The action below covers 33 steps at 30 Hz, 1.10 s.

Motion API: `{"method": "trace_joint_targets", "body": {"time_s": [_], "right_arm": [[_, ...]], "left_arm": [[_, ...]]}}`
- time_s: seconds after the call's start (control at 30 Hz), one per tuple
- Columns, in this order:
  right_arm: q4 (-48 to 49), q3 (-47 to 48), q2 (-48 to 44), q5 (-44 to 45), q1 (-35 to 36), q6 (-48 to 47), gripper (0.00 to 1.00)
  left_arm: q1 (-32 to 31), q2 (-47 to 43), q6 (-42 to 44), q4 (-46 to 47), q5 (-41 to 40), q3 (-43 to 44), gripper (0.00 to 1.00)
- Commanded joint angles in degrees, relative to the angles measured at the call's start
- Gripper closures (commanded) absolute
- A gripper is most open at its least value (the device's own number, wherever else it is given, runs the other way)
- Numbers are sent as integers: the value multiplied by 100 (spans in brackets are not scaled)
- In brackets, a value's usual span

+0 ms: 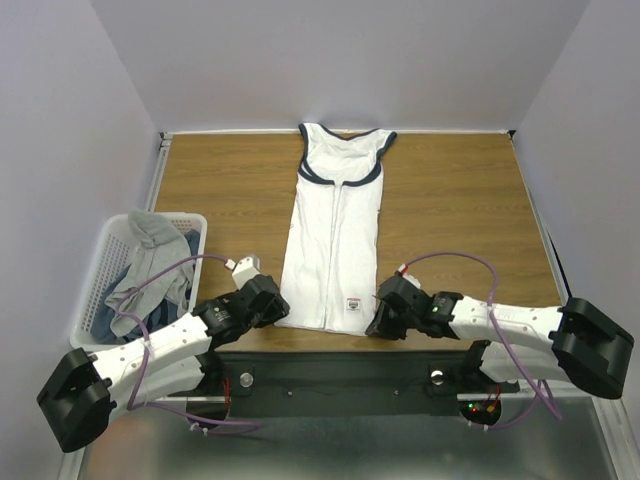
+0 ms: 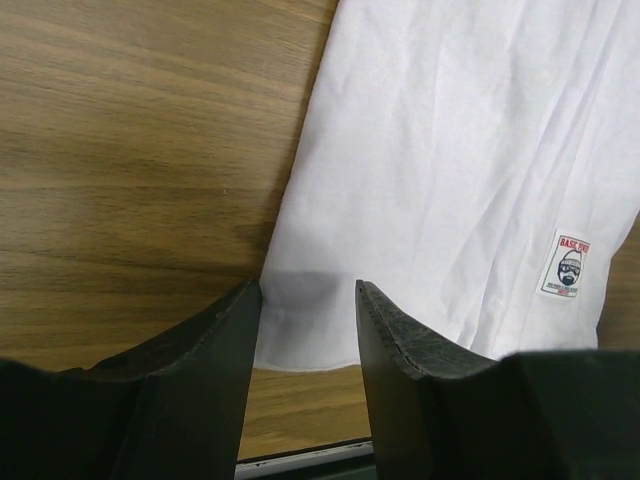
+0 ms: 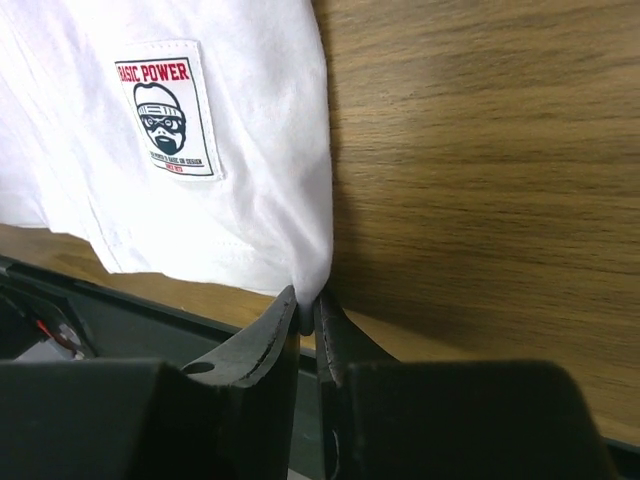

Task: Fold and stack the tank tops
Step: Fold the tank top

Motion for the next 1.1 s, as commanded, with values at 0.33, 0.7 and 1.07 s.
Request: {"method": "trace_joint_targets", "body": {"time_s": [0.33, 0.7, 1.07], "right_arm": [[-1866, 61, -1020, 543, -1023, -1222, 83], [-1849, 368, -809, 464, -1050, -1451, 83], [-1840, 412, -932, 455, -1041, -1503, 84]], "left_arm": [[-91, -77, 18, 511, 434, -94, 45], [-837, 55, -807, 626, 470, -331, 44], [-1013, 274, -1274, 599, 443, -306, 43]]}}
